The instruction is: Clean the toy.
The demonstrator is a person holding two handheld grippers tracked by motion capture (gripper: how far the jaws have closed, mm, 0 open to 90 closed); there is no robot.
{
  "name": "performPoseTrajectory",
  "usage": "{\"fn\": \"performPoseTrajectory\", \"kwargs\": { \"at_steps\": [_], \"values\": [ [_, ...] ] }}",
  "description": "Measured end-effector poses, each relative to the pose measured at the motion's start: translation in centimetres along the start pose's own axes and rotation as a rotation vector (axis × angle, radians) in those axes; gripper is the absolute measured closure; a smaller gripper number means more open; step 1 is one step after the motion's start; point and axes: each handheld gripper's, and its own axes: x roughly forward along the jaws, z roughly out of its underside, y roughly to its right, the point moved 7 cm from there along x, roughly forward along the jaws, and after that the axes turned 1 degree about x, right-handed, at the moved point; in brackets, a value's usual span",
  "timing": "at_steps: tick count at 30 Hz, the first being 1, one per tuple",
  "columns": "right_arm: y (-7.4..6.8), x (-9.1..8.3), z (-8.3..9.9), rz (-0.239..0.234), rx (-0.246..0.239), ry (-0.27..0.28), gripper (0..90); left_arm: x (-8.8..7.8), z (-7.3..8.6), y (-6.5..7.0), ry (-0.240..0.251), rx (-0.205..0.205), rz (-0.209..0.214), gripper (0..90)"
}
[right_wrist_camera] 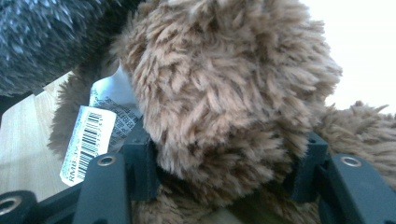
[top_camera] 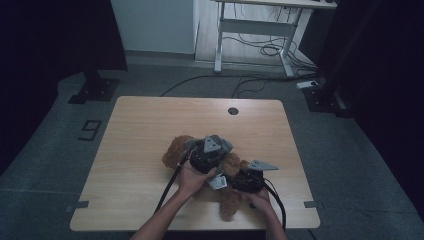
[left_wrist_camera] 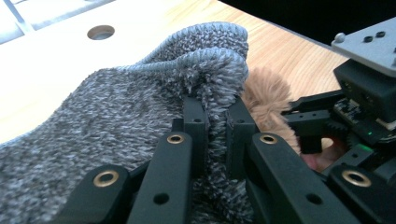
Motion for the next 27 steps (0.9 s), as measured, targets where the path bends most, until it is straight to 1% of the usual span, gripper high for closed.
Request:
{"fn": "performPoseTrajectory", "kwargs": {
  "at_steps": [4,5,7,8,9,10,11,12,14,17,19,20,21,22,25,26,27],
  "values": [
    [-0.1,0.0,0.0,0.003,0.001,0.001,41.4,-0.3,0.2,-0.5,-0.008,0.019,-0.033,82.1],
    [-0.1,0.0,0.0,0.003,0.001,0.001,41.4,-0.3,0.2,-0.5,-0.008,0.019,-0.033,82.2],
    [0.0,0.0,0.0,0.001,0.004,0.001,41.5,-0.6,0.4,-1.6,-0.034,0.064,-0.112,82.1],
    [0.0,0.0,0.0,0.001,0.004,-0.001,41.6,-0.7,0.5,-2.0,-0.044,0.077,-0.142,82.1],
    [0.0,0.0,0.0,0.000,0.006,-0.001,41.6,-0.9,0.6,-2.5,-0.050,0.074,-0.156,82.2],
    [0.0,0.0,0.1,-0.001,0.006,-0.001,41.6,-1.1,0.6,-2.9,-0.047,0.064,-0.161,82.1],
    [0.0,0.0,0.1,-0.001,0.006,-0.001,41.6,-1.1,0.6,-2.9,-0.047,0.064,-0.161,82.2],
    [0.0,-0.1,0.1,-0.002,0.006,-0.003,41.7,-1.7,0.7,-4.0,-0.047,0.050,-0.182,82.2],
    [0.0,-0.1,0.1,-0.003,0.009,-0.002,41.8,-2.5,0.8,-5.0,-0.040,0.029,-0.195,82.1],
    [0.0,-0.1,0.1,-0.005,0.007,-0.003,41.8,-4.0,1.0,-6.8,-0.005,-0.025,-0.203,82.0],
    [0.0,-0.1,0.1,-0.007,0.007,-0.005,41.8,-4.9,1.3,-7.9,0.008,-0.056,-0.204,81.9],
    [0.0,-0.1,0.1,-0.007,0.007,-0.005,41.8,-5.3,1.6,-8.3,0.012,-0.062,-0.212,81.9],
    [0.0,-0.1,0.1,-0.007,0.007,-0.005,41.8,-5.3,1.6,-8.3,0.012,-0.062,-0.212,81.9],
    [0.0,-0.1,0.1,-0.008,0.008,-0.005,41.8,-6.2,2.0,-9.3,0.023,-0.077,-0.229,81.9],
    [0.0,-0.1,0.1,-0.007,0.006,-0.005,41.8,-7.2,2.9,-10.9,0.025,-0.107,-0.254,81.9],
    [0.0,-0.1,0.1,-0.007,0.006,-0.005,41.8,-7.4,3.3,-11.3,0.023,-0.124,-0.257,81.9],
    [0.0,-0.1,0.1,-0.007,0.007,-0.005,41.8,-7.4,3.3,-11.3,0.023,-0.124,-0.257,81.9]
  ]
}}
